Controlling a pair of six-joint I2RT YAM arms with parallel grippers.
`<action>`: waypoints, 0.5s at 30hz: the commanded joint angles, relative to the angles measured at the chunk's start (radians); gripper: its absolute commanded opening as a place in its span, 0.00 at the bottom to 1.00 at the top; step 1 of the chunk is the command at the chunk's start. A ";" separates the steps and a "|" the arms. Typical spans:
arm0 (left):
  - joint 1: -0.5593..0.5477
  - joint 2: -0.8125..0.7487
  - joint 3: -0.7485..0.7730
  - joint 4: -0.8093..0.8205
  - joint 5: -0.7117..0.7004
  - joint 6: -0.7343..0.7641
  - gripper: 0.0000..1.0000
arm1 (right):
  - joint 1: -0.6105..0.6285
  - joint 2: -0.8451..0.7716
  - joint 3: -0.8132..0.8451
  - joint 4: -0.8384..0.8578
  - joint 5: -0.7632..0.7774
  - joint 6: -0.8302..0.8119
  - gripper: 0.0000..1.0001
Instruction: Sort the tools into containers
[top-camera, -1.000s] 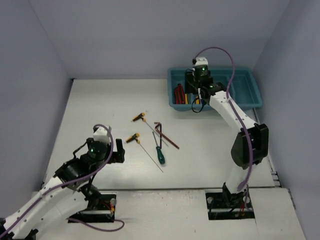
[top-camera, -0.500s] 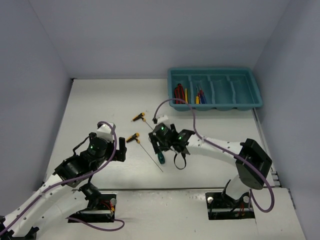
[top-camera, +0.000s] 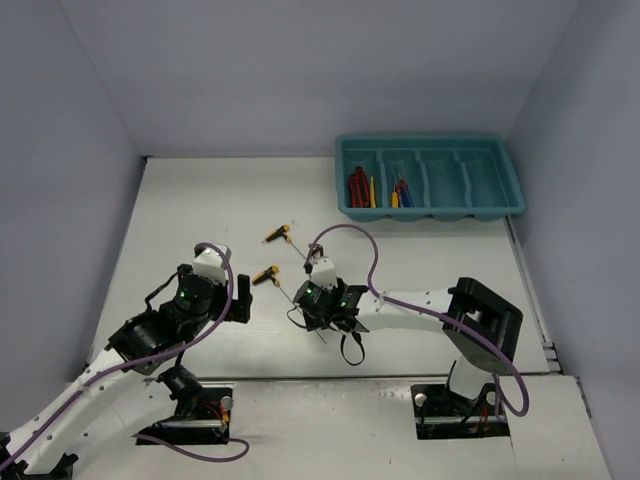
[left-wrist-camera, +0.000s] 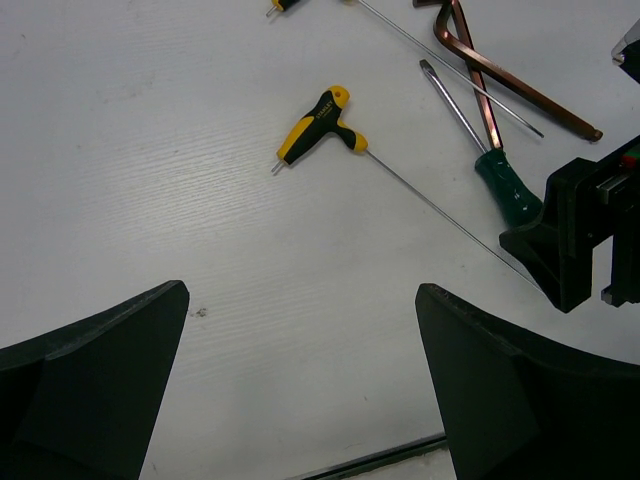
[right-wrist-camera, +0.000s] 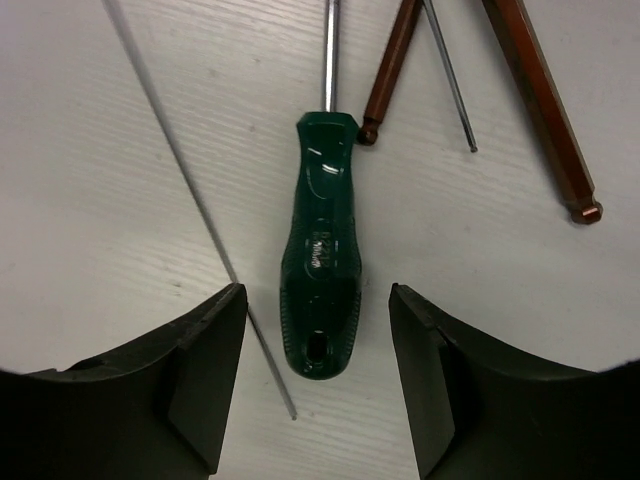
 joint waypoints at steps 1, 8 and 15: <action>0.006 0.000 0.032 0.047 -0.021 0.012 0.97 | 0.004 0.013 -0.011 0.025 0.093 0.051 0.49; 0.006 -0.003 0.032 0.044 -0.030 0.010 0.97 | 0.003 0.014 0.005 0.030 0.116 0.023 0.07; 0.006 0.005 0.034 0.048 -0.027 0.010 0.97 | -0.002 -0.130 0.150 0.017 0.121 -0.182 0.00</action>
